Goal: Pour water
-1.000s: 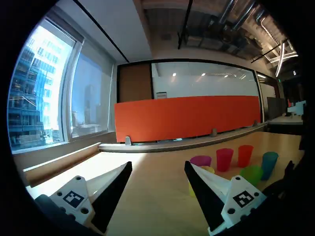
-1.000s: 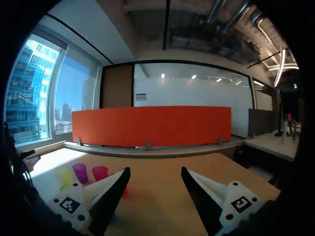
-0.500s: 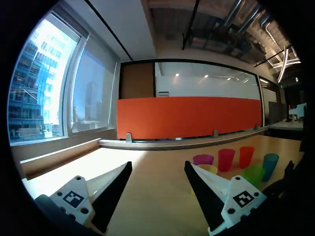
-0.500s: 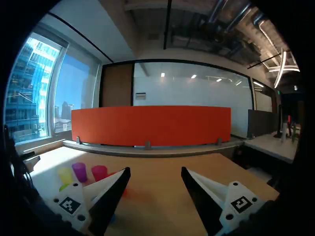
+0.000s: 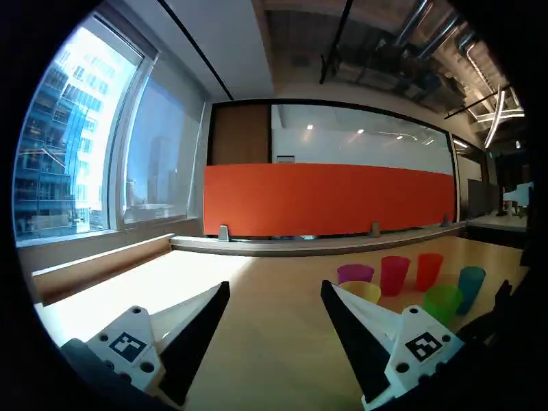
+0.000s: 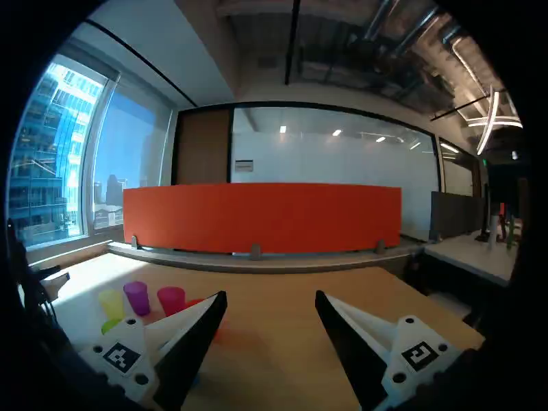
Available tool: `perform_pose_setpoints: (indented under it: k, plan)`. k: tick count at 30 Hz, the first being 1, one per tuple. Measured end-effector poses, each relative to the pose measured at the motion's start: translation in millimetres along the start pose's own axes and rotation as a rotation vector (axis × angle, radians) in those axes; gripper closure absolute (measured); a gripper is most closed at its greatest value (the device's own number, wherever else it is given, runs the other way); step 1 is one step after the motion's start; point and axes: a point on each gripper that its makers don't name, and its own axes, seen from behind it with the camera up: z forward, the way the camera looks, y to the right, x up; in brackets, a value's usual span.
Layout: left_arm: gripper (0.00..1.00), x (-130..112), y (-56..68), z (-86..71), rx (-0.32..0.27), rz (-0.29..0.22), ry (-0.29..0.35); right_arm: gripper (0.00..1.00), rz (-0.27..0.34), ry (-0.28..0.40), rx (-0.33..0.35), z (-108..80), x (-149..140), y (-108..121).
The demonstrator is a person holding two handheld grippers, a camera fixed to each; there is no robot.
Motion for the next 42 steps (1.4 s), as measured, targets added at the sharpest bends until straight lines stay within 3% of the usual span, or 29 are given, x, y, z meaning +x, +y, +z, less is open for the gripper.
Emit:
perform_pose_setpoints:
  k: [15,30,36,42]
  plan:
    - [0.01,-3,0.8,1.2,-0.007,0.005,-0.013,0.0,0.005,0.011,0.0,-2.4,-1,3]
    - [0.01,-4,-0.7,1.8,-0.006,0.006,-0.013,0.0,-0.034,0.098,-0.045,-19.1,9,34]
    - [0.01,-4,-0.3,1.4,-0.006,0.006,-0.014,0.0,-0.048,0.099,-0.023,-14.2,0,31]
    - [0.01,-4,-0.6,0.6,-0.006,0.006,-0.014,0.0,-0.02,0.115,0.005,-7.4,-3,23]
